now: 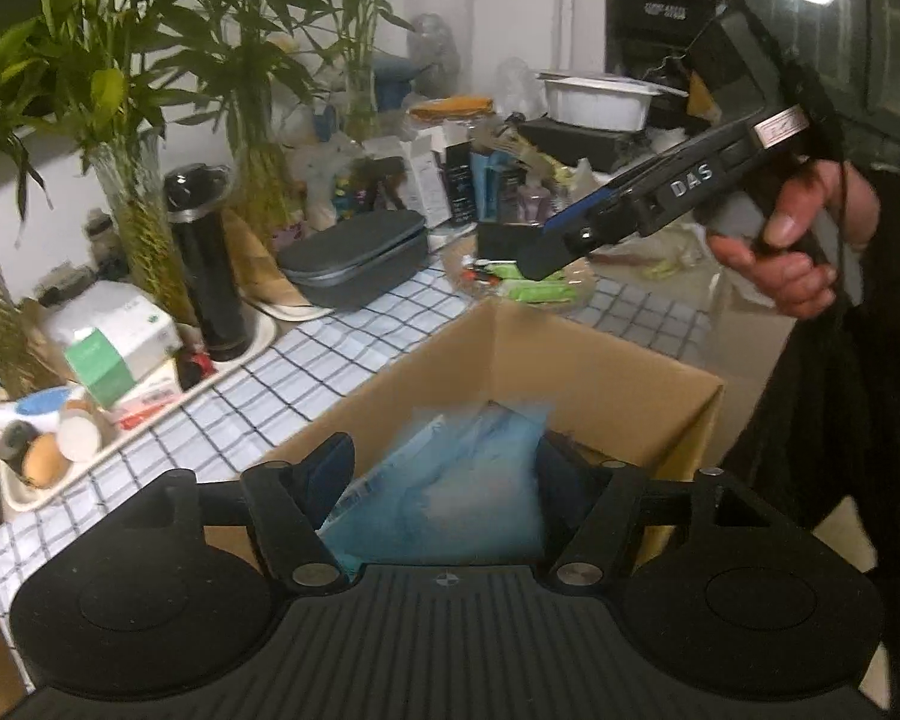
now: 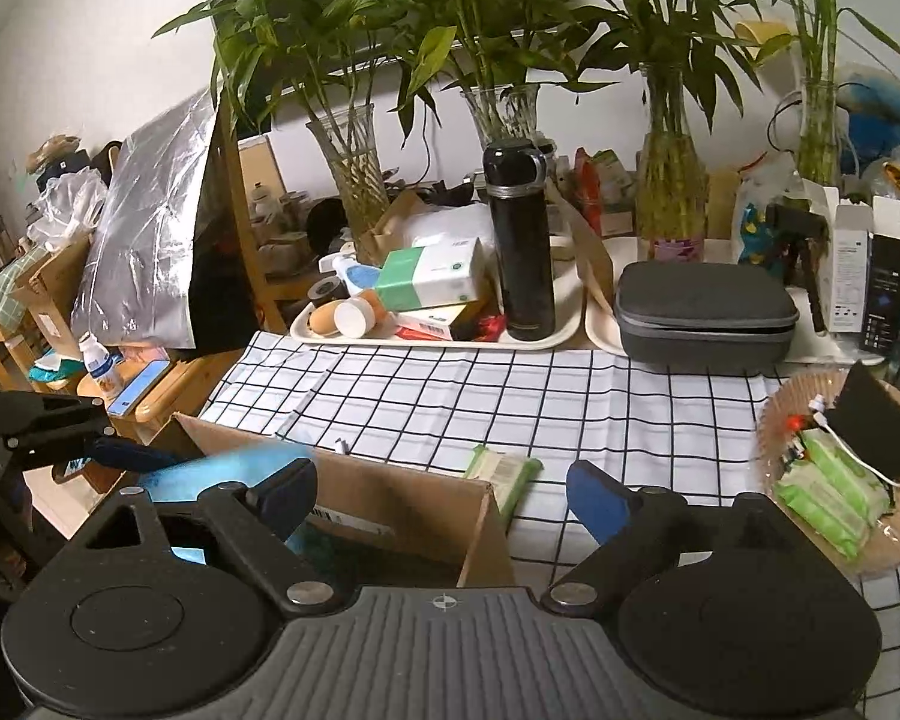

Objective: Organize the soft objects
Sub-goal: 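Carry the blue packet into the cardboard box and open the left gripper, then move the left gripper to the white cable while the right moves to the green wipes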

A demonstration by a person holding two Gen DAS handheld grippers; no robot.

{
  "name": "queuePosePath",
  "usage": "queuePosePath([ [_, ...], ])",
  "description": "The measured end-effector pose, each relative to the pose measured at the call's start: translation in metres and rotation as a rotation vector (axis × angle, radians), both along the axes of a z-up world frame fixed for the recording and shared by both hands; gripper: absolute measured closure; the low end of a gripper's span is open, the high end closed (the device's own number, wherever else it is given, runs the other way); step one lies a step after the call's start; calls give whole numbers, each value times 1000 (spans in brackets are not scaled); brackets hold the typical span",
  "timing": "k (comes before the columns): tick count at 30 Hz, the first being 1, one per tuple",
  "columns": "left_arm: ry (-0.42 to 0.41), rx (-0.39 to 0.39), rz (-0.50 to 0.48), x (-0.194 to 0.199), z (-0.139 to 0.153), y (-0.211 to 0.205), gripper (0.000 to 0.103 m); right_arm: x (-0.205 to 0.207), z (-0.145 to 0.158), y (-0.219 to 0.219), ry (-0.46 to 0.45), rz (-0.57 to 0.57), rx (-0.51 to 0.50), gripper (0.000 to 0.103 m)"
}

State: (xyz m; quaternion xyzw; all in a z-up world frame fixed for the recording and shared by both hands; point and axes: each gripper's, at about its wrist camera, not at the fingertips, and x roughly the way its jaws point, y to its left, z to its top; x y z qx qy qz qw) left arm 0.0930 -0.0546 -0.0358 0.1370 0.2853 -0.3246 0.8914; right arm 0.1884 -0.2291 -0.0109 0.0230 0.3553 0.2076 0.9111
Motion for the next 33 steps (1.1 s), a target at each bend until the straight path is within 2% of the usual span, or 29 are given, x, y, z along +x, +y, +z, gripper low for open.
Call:
queuePosePath([
  [12,6,-28,62,8,5,10,35,2,-3,4,15,-2,-36,11],
  [20,3,-22,84,10,4,13,35,4,-5,7,23,-5,-64,5],
  [27,14,-34,140,16,6,19,35,5,-9,13,33,9,-103,0],
  [33,21,-58,189,19,8,24,35,7,-11,13,39,-1,-122,0],
])
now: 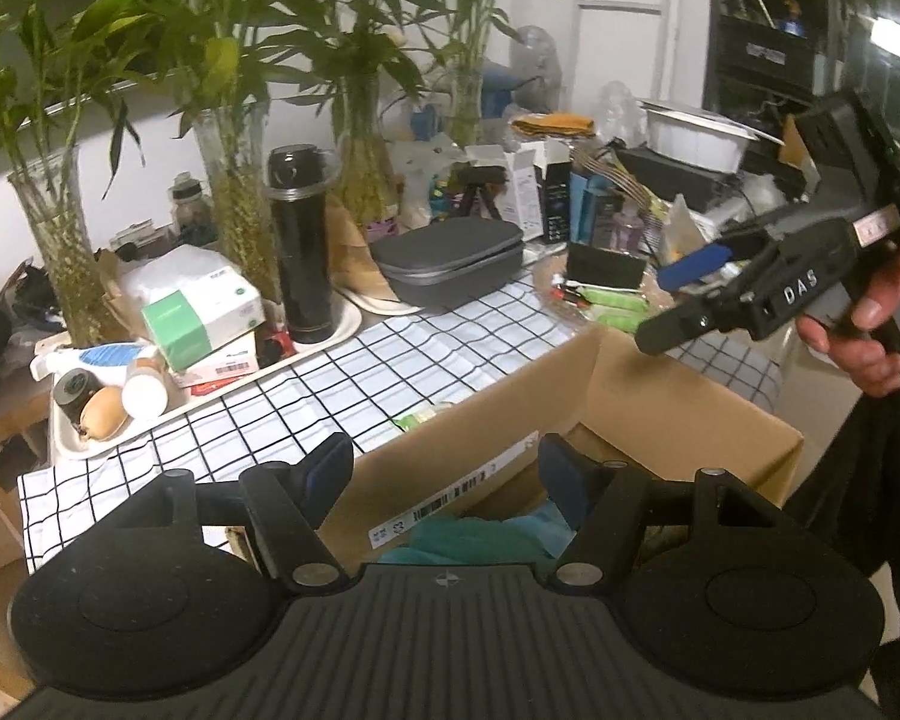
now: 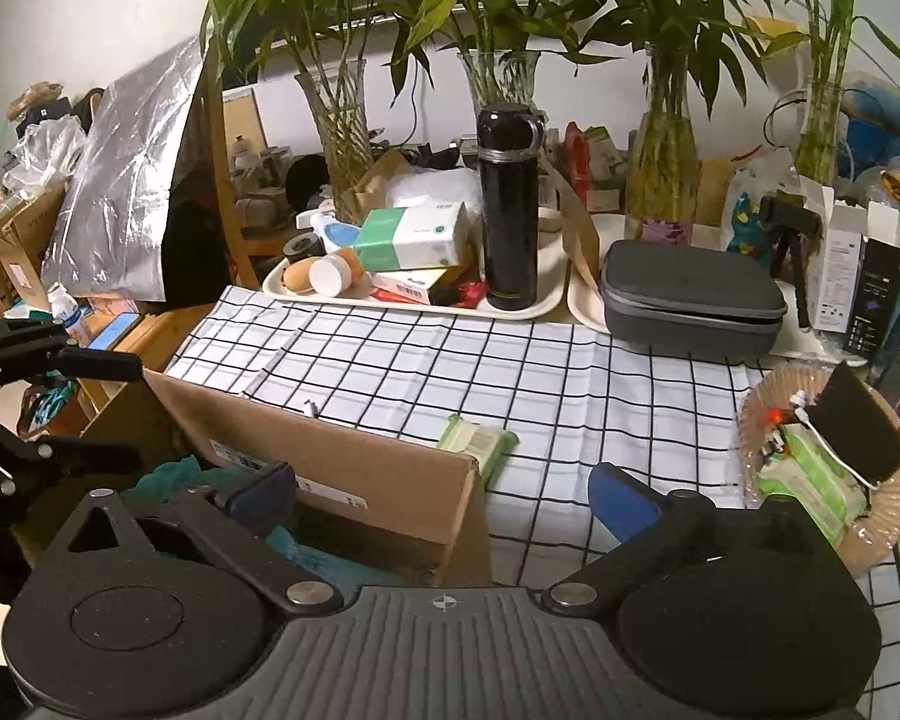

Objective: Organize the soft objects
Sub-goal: 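Move the left gripper to the white cable while the right moves to the green wipes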

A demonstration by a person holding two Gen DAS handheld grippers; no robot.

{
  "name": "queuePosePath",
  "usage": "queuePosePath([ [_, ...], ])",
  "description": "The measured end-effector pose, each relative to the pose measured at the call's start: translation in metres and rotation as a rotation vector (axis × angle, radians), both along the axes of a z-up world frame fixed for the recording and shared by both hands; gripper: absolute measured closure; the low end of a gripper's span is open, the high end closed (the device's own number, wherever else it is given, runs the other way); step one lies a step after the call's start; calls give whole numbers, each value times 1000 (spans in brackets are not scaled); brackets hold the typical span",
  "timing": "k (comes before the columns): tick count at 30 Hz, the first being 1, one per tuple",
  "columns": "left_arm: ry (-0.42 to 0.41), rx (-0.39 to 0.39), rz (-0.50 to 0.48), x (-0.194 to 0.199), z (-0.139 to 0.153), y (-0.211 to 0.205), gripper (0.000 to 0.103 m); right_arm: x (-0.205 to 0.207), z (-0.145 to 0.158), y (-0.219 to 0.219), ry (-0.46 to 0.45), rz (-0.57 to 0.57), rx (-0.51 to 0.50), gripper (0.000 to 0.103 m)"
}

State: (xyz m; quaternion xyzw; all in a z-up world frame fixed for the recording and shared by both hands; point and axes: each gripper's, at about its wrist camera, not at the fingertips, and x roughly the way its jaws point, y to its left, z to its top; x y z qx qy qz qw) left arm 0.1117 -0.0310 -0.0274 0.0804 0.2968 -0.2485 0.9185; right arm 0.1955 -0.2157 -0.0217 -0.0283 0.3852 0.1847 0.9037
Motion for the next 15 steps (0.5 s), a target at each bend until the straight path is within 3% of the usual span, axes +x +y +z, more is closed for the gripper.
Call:
queuePosePath([
  [15,14,-38,101,7,2,14,35,6,-2,-1,-16,-28,-11,0],
])
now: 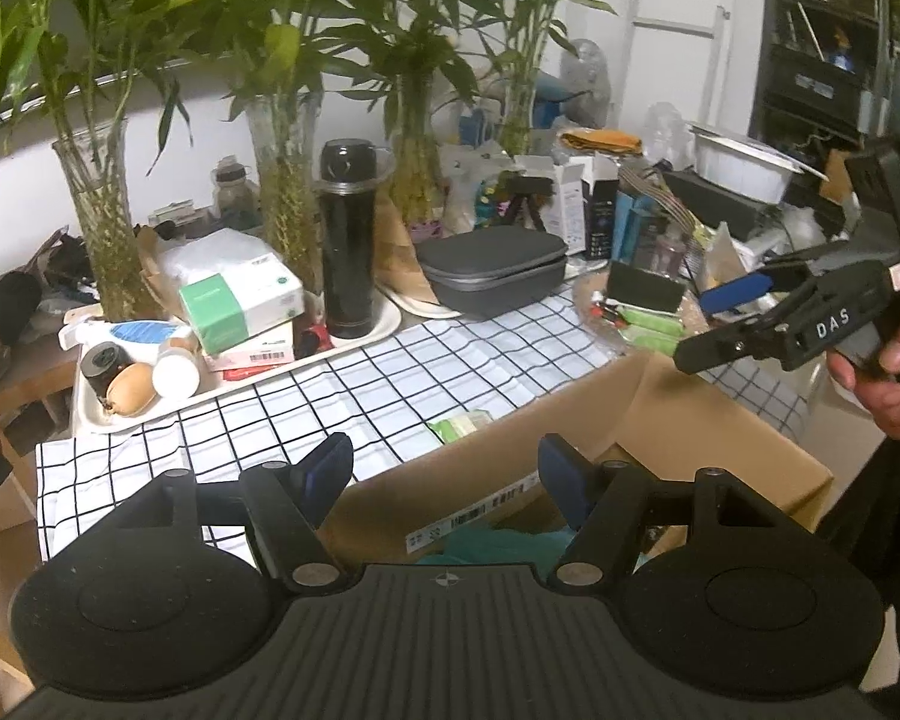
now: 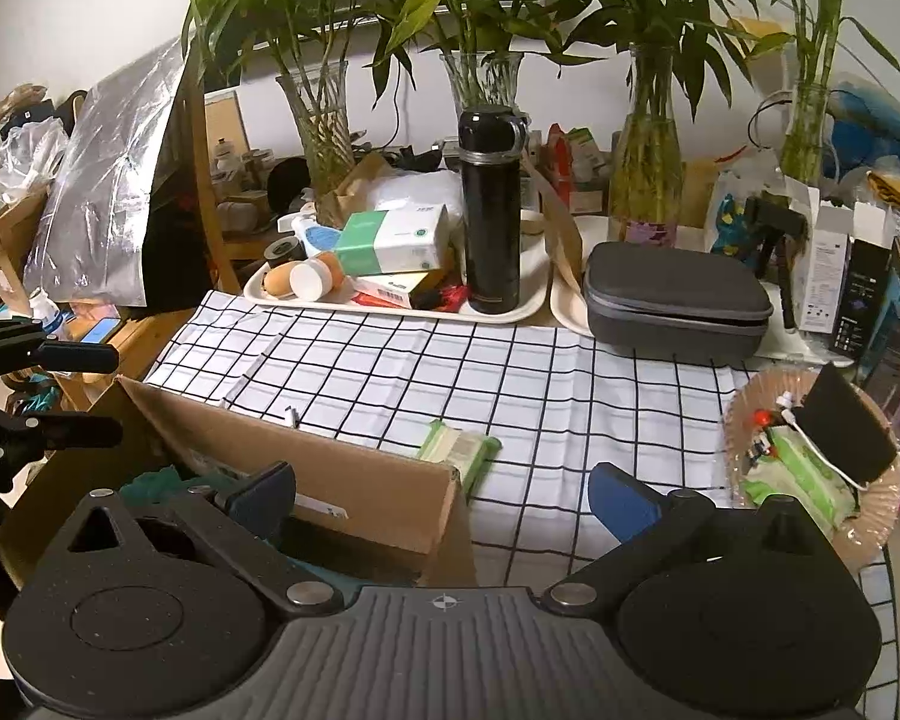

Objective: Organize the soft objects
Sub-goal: 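Move the left gripper to the white cable while the right moves to the green wipes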

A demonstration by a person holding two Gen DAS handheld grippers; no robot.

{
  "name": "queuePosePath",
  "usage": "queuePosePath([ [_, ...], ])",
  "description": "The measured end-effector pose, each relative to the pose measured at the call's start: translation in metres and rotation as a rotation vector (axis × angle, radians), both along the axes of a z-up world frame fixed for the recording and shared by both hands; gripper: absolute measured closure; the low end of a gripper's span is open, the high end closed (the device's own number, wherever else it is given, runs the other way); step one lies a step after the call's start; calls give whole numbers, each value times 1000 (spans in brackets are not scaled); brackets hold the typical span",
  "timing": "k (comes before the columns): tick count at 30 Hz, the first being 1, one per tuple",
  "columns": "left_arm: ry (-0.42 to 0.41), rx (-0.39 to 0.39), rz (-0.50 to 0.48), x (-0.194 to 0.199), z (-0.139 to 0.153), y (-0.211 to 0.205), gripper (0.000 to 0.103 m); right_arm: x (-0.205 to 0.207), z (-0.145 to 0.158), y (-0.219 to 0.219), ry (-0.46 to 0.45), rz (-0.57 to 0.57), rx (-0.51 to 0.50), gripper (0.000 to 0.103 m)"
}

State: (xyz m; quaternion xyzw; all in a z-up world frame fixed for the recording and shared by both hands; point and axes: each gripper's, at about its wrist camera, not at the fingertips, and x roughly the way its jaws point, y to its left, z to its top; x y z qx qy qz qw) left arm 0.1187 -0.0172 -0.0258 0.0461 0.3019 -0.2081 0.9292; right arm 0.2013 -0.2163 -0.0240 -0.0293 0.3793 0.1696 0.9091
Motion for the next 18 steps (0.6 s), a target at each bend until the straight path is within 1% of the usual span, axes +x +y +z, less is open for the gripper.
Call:
queuePosePath([
  [5,-1,1,18,4,1,5,35,4,-1,0,-9,-22,-3,0],
  [7,-18,24,6,10,1,7,35,6,0,0,-16,-34,-2,0],
  [9,-22,45,25,19,-2,10,35,10,-1,0,-21,-51,4,0],
  [11,-5,35,48,25,-5,14,35,14,-3,0,-16,-73,11,0],
  [14,11,6,48,35,-6,20,35,21,-8,1,-8,-101,-4,0],
  [18,17,30,38,48,-10,22,35,31,-12,2,-1,-123,-31,0],
])
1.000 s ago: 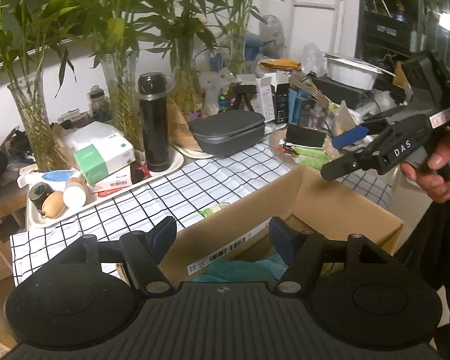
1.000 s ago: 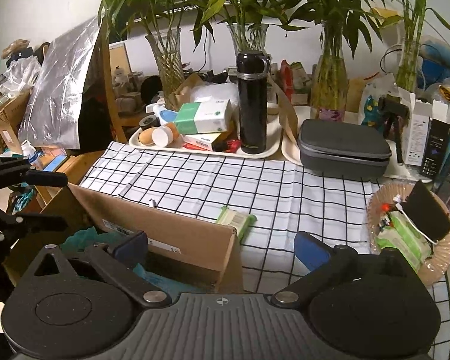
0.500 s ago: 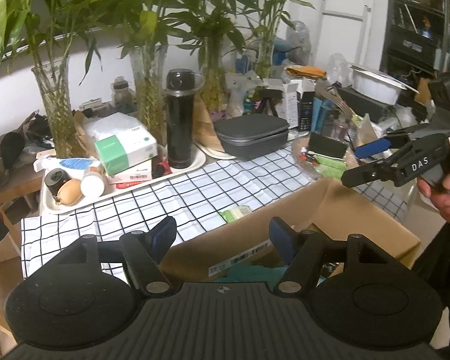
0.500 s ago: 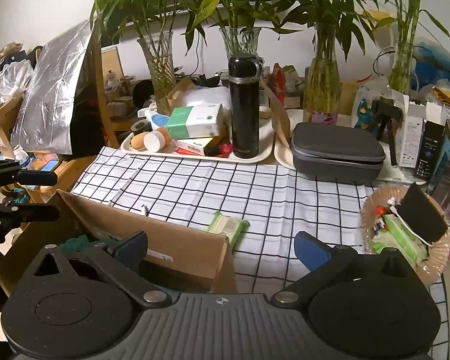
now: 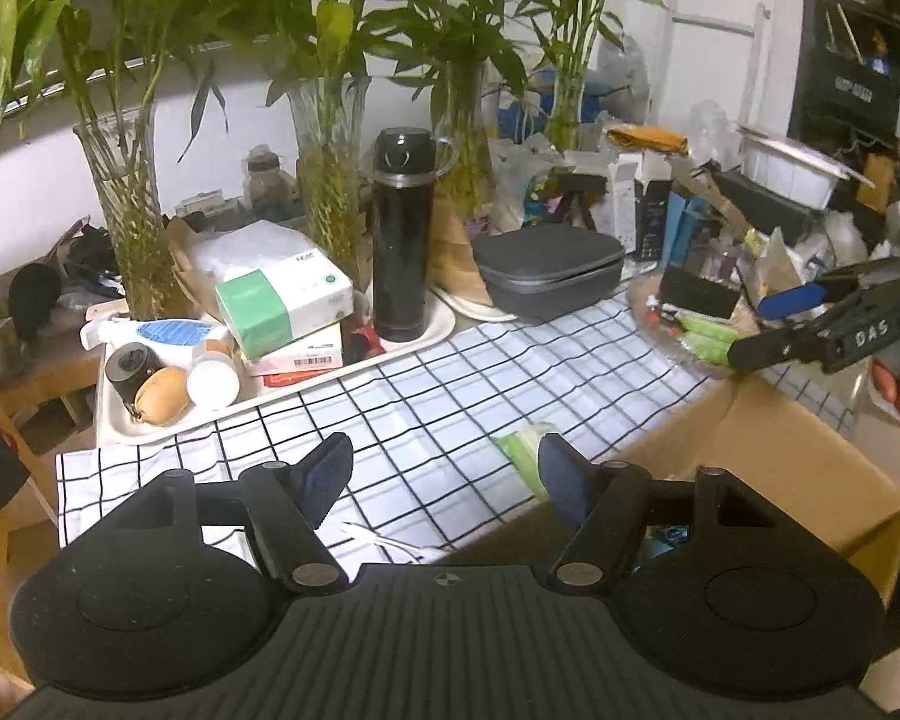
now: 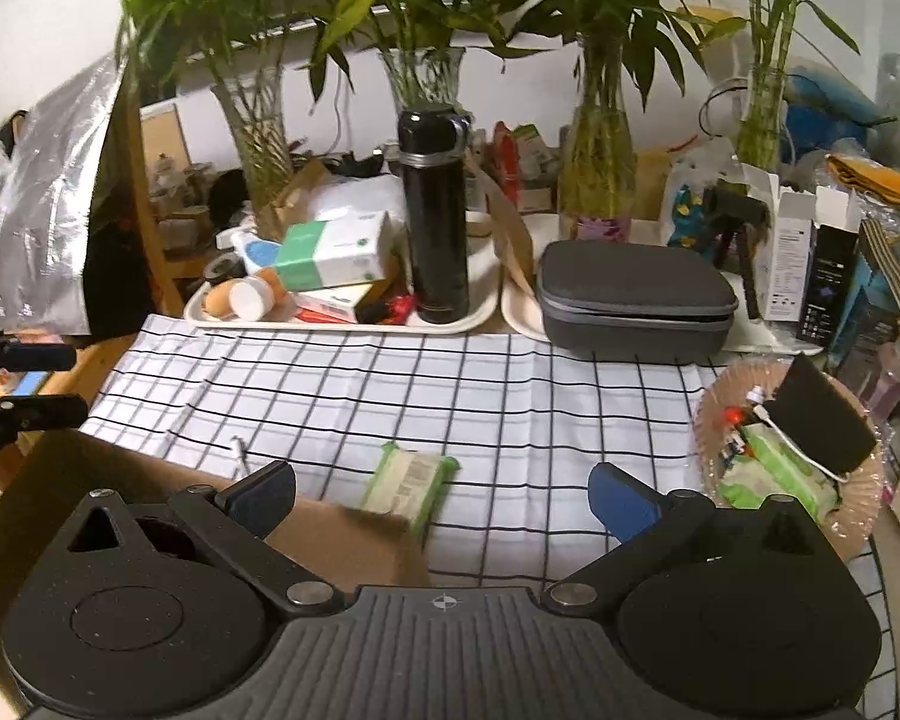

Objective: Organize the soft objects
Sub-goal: 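Move the left gripper to the white cable while the right moves to the green wipes, then close the left gripper on the white cable while the right closes on the green wipes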

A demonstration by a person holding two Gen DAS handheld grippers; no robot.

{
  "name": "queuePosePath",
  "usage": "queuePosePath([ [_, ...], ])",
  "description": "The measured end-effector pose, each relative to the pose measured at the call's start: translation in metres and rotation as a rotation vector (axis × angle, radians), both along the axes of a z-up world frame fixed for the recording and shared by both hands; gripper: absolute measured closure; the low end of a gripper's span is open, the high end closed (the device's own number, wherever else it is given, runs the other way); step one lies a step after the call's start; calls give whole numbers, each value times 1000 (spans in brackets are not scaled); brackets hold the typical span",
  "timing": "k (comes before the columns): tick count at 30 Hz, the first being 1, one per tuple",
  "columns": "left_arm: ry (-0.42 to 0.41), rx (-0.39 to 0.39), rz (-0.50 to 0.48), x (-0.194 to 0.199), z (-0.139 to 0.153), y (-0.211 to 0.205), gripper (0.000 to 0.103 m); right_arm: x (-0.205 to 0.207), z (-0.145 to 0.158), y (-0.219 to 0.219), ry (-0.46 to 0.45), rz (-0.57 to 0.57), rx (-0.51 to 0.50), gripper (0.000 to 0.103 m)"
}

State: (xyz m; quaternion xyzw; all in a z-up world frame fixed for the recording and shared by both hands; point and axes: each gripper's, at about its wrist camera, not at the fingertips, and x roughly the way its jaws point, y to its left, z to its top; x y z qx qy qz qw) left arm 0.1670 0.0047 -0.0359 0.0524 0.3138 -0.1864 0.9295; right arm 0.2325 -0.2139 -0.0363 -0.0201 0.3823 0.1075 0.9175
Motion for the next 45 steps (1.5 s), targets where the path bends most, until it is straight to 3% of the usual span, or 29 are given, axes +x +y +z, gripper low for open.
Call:
queuePosePath([
  [11,42,-13,54,38,-9,24,35,34,-17,-7,56,-35,-15,0],
  [17,67,-11,79,59,-15,33,35,53,-26,0,86,8,-21,0],
  [29,106,42,31,81,-29,36,35,94,-56,8,188,155,-62,0],
  [38,272,-9,90,104,-49,46,35,121,-82,19,292,259,-56,2],
  [41,328,-44,122,108,-54,50,35,130,-89,23,324,287,-53,7],
  [45,356,-50,124,113,-59,50,35,140,-98,22,378,305,0,10],
])
